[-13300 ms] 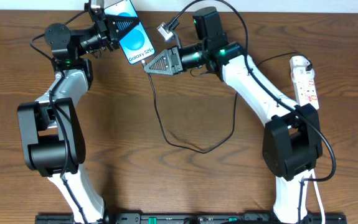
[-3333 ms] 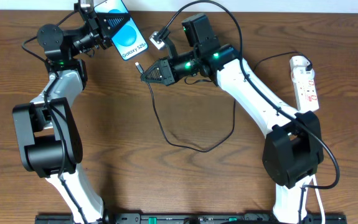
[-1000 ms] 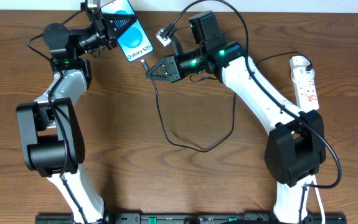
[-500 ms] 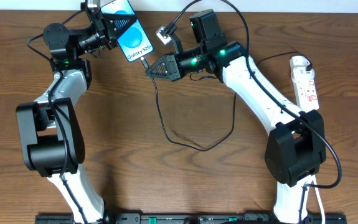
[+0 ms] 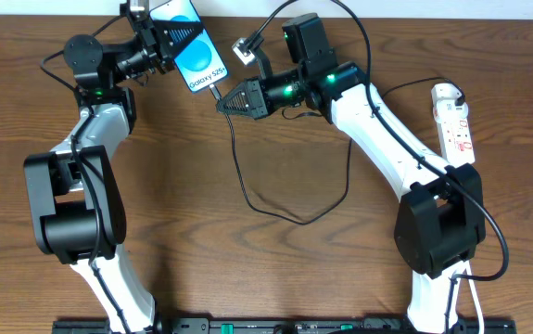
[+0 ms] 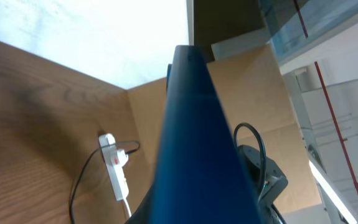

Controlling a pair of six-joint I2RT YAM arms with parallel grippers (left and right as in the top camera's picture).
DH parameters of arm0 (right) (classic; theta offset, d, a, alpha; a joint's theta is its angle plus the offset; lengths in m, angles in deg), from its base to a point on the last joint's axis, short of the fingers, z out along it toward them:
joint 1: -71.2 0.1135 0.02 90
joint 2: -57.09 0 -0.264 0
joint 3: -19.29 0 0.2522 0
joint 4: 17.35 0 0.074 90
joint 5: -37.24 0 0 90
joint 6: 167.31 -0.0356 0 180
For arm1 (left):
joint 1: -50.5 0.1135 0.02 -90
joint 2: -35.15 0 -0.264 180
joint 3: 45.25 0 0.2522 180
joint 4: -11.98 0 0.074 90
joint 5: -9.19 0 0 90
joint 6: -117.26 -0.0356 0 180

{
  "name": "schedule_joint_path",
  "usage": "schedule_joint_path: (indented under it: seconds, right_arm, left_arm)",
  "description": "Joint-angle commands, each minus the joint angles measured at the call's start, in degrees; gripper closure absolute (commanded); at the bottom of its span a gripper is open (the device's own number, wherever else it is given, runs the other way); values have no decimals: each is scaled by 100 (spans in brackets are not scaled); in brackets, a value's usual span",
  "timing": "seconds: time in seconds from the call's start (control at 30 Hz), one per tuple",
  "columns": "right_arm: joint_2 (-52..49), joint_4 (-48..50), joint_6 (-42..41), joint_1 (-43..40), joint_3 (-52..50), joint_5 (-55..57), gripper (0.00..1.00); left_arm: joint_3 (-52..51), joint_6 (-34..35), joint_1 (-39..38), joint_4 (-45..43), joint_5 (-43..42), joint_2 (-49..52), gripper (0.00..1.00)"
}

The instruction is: Plug charger to phone and switch on socket

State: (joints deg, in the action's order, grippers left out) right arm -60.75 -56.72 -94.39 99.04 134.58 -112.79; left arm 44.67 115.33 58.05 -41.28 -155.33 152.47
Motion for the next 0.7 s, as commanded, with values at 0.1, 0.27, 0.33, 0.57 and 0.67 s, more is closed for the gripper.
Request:
schedule_joint_path:
  seconds: [0.1, 0.27, 0.33, 0.57, 0.67]
  right_arm:
    - [15, 358, -332, -52, 46, 13, 99]
    - [15, 358, -378, -52, 46, 116, 99]
    - [15, 378, -396, -55, 46, 164, 99]
    - [15, 313, -409, -52, 46, 162, 98]
    - [15, -175, -332, -79, 46, 361, 78]
  left_arm:
    - [44, -144, -129, -55, -149, -74, 93]
    - [44, -251, -184, -55, -317, -74, 93]
    - [44, -256, -219, -55, -422, -74, 93]
    - [44, -254, -205, -52, -455, -74, 93]
    - [44, -275, -146, 66, -459, -72, 92]
